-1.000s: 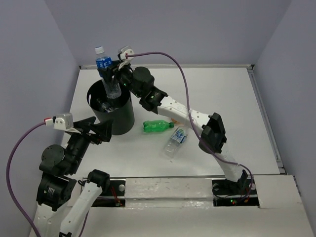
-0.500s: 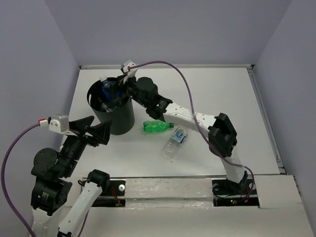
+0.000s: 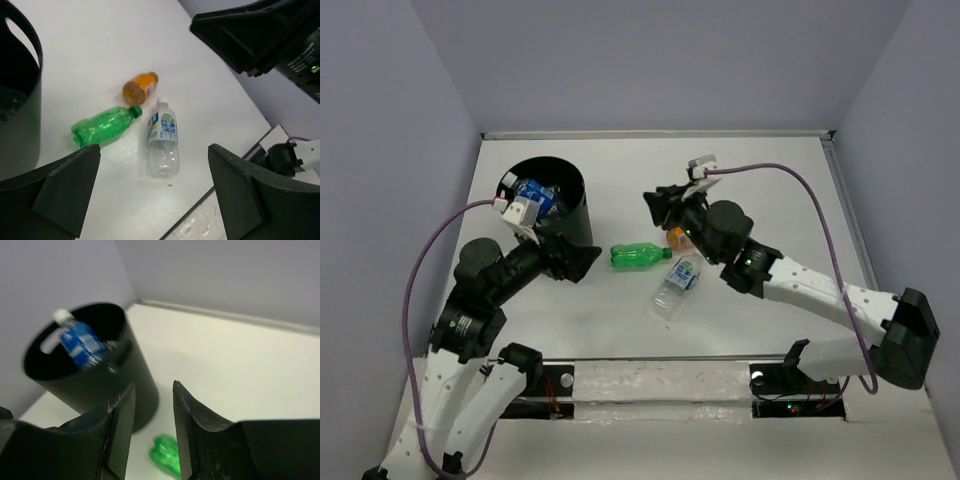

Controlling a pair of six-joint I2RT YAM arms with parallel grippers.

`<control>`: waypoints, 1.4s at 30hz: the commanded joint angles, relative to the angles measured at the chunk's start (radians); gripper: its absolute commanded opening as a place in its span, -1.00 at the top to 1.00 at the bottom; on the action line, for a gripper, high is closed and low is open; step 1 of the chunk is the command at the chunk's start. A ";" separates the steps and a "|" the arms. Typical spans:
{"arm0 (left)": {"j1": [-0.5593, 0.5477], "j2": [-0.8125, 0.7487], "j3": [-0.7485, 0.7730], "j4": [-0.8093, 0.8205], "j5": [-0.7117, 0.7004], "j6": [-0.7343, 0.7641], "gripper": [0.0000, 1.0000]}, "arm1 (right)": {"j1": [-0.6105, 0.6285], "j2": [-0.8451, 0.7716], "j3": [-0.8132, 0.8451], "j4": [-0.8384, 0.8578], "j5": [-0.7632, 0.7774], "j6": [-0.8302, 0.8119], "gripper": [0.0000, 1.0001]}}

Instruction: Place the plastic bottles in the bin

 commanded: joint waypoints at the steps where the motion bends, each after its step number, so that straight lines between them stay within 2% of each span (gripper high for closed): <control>1: -0.047 0.092 -0.058 0.132 0.102 -0.046 -0.98 | -0.113 -0.223 -0.223 -0.205 0.139 0.213 0.18; 2: -0.116 0.110 -0.066 0.146 0.049 -0.052 -0.98 | -0.189 -0.270 -0.323 -0.263 0.084 0.245 0.14; 3: -0.116 0.129 -0.065 0.156 -0.006 -0.058 -0.98 | -0.223 -0.313 -0.368 -0.289 0.058 0.273 0.11; 4: -0.230 0.170 -0.057 0.175 -0.066 -0.069 -0.98 | -0.256 -0.391 -0.406 -0.311 0.025 0.306 0.00; 5: -0.359 0.223 -0.048 0.182 -0.202 -0.072 -0.98 | -0.297 -0.422 -0.461 -0.351 0.018 0.320 -0.07; 7: -0.469 0.282 -0.019 0.193 -0.327 -0.077 -0.98 | -0.310 -0.486 -0.491 -0.389 0.027 0.333 -0.28; 8: -0.509 0.311 -0.008 0.193 -0.434 -0.074 -0.98 | -0.323 -0.500 -0.506 -0.436 0.031 0.334 -0.36; 10: -0.581 0.403 0.013 0.204 -0.490 -0.063 -0.98 | -0.336 -0.519 -0.518 -0.461 0.057 0.340 -0.54; 13: -0.639 0.536 0.027 0.242 -0.544 -0.034 -0.98 | -0.369 -0.540 -0.551 -0.484 0.077 0.347 -0.63; 20: -0.701 0.839 0.145 0.282 -0.617 0.034 -0.98 | -0.423 -0.569 -0.607 -0.487 -0.001 0.380 -0.64; 26: -0.701 1.069 0.245 0.298 -0.616 0.093 -0.98 | -0.423 -0.671 -0.647 -0.487 0.037 0.393 -0.72; 33: -0.701 1.216 0.313 0.291 -0.567 0.116 -0.98 | -0.432 -0.708 -0.658 -0.487 0.028 0.394 -0.73; 38: -0.702 1.270 0.354 0.245 -0.597 0.124 -0.97 | -0.432 -0.724 -0.663 -0.484 0.021 0.396 -0.72; 41: -0.704 1.276 0.353 0.252 -0.613 0.121 -0.72 | -0.432 -0.741 -0.669 -0.483 0.024 0.396 -0.71; 42: -0.705 1.273 0.351 0.259 -0.611 0.124 -0.52 | -0.432 -0.747 -0.670 -0.484 0.028 0.396 -0.71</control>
